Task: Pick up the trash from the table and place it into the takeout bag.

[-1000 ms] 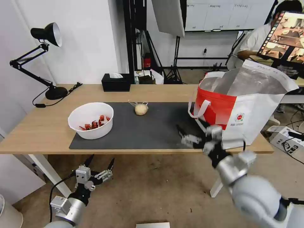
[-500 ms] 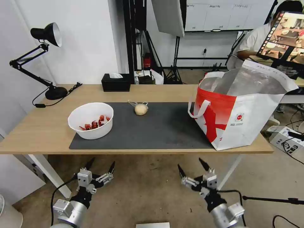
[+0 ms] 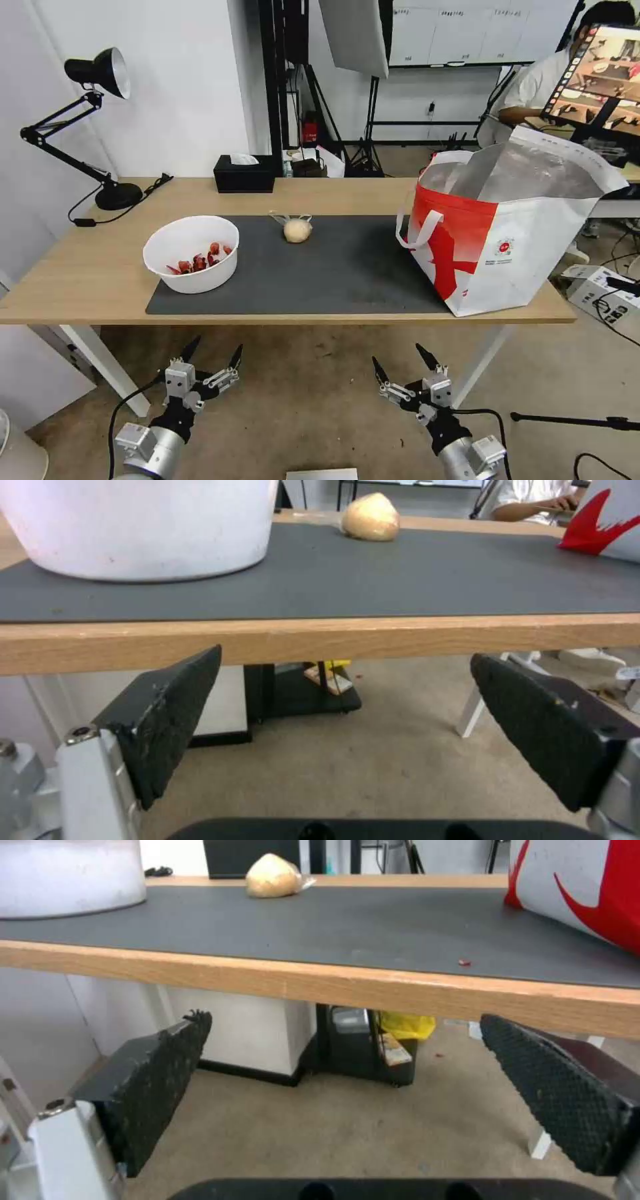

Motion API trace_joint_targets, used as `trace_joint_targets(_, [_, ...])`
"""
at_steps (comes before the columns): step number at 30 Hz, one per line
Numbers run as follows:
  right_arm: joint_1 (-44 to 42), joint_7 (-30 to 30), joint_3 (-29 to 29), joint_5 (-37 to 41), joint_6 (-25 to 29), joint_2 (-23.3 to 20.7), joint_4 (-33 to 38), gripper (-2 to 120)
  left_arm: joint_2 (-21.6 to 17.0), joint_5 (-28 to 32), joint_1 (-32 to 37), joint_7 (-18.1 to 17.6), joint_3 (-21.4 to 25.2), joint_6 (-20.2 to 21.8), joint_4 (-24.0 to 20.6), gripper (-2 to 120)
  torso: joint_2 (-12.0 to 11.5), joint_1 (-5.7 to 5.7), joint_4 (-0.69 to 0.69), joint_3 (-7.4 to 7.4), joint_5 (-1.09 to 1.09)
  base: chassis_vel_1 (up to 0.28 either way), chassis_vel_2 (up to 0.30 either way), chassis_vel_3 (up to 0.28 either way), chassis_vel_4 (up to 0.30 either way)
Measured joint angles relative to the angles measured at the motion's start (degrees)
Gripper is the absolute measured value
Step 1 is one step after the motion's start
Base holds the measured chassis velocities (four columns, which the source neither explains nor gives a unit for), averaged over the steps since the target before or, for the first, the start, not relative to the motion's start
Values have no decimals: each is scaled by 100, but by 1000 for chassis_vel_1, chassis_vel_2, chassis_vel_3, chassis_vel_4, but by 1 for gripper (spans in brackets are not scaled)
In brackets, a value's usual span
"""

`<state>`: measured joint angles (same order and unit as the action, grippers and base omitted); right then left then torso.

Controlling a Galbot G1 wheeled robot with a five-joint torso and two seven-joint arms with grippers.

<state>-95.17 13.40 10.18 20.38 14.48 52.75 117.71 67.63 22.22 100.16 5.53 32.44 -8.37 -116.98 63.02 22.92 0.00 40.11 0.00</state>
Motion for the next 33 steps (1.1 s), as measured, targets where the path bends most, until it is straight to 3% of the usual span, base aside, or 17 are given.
trace_joint_targets(18, [362, 14, -319, -83, -131, -165, 107, 100, 60, -34, 55, 34, -4, 0, 32, 100, 0, 0, -1, 0, 0, 0, 0, 0, 0])
trace_joint_targets(28, [2134, -20, -982, 753, -739, -595, 325, 100, 58, -39, 51, 32, 59, -6, 18, 100, 0, 1, -1, 1, -1, 0, 0, 0, 0])
trace_joint_targets(33, [3890, 89, -1867, 1479, -1166, -853, 130, 100, 58, -31, 43, 27, 70, -5, 21, 100, 0, 1, 0, 1, 0, 0, 0, 0, 0])
